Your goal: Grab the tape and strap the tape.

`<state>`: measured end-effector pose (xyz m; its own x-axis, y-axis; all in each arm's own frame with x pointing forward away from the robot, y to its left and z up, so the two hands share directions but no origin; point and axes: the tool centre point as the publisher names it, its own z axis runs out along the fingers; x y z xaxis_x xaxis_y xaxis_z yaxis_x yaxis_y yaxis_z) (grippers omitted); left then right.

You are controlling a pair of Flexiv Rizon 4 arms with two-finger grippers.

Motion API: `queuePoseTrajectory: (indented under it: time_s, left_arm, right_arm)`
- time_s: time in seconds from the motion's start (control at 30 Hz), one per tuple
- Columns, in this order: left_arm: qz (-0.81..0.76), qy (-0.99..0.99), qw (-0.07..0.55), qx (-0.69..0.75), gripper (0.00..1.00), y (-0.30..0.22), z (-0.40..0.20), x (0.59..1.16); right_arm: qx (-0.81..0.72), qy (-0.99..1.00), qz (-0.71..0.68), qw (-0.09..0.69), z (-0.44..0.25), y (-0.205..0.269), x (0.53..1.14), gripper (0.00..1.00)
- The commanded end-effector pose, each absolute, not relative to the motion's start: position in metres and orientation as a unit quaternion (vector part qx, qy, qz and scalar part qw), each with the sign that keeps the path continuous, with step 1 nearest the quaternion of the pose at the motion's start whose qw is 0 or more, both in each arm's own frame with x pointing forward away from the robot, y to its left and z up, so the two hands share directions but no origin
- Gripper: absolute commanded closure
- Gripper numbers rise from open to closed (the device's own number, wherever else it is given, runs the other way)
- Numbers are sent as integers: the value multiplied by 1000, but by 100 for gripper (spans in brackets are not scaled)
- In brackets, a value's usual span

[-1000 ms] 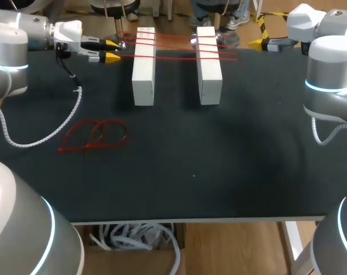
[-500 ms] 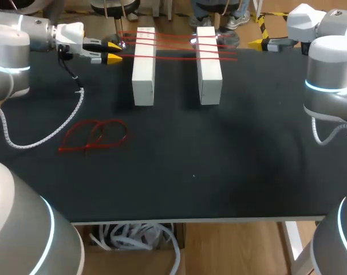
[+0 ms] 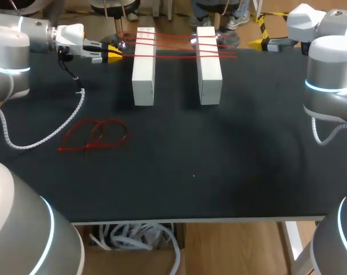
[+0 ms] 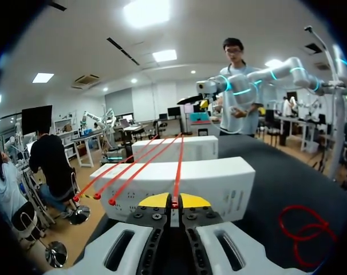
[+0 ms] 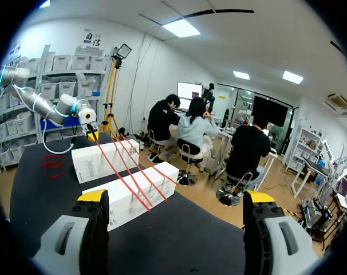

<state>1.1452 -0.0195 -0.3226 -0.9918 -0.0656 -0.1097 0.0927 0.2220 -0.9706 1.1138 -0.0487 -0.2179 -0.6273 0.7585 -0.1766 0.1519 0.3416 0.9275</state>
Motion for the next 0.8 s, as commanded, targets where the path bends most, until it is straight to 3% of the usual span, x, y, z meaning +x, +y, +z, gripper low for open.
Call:
queuePoseTrajectory:
  time_s: [0.03,0.8]
  left_arm:
    - [-626,777,62,17,100,-19,-321,1146]
    - [-674,734,76,34,100,-55,-244,1106]
  right_arm:
    - [300,759,489,309,-218,-49,1114,0]
    - [300,759,489,309,-218,-49,1114,0]
